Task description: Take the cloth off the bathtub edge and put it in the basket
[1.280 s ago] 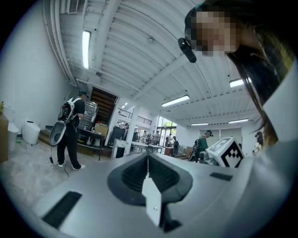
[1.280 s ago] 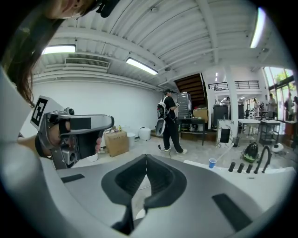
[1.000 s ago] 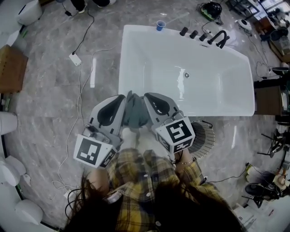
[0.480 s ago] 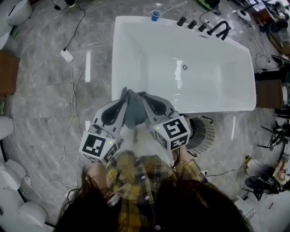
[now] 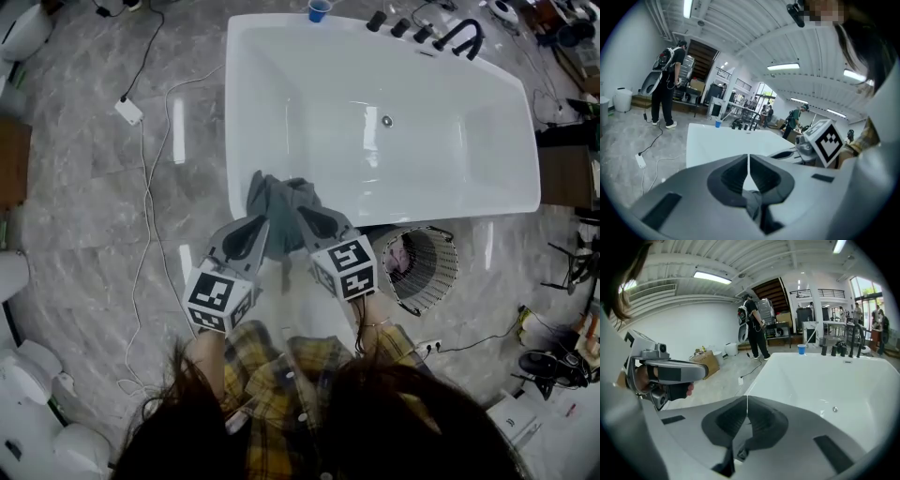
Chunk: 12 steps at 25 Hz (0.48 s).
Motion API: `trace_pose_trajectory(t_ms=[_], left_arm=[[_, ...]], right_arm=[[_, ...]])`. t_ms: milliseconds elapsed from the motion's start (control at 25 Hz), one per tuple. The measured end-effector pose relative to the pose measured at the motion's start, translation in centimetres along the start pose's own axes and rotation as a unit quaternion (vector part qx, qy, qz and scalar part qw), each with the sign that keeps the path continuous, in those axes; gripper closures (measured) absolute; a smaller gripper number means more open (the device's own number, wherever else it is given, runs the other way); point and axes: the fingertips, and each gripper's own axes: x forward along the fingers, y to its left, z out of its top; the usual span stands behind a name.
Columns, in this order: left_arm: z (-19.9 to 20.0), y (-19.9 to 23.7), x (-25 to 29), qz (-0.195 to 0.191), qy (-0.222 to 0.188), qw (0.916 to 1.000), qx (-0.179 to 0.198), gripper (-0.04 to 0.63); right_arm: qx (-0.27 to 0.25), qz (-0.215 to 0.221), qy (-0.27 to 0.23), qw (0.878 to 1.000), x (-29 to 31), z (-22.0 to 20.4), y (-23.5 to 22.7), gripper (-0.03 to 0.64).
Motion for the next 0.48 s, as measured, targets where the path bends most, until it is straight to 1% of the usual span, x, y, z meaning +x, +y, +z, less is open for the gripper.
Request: trace_pose_trajectory(t_ms=[240, 400, 480], left_arm=[[-5.3, 0.8, 2.6, -0.012, 0.057, 0.9982, 0.011, 0.577], [-8.4, 1.6, 3.8, -0.018, 0.102, 0.994, 0.035, 0.577], [-9.3, 1.7, 4.4, -0.023, 0.109, 0.9926, 0.049, 0.577]], right_arm=[[0.0, 0.005, 0.035, 0.999, 2.3, -4.7, -0.7, 0.6], [-0.001, 0.009, 0.059, 0.998, 3.9, -7.5, -1.2, 0.6], [-0.005, 0.014, 0.072, 0.997, 4.5, -8.5, -1.2, 0.6]])
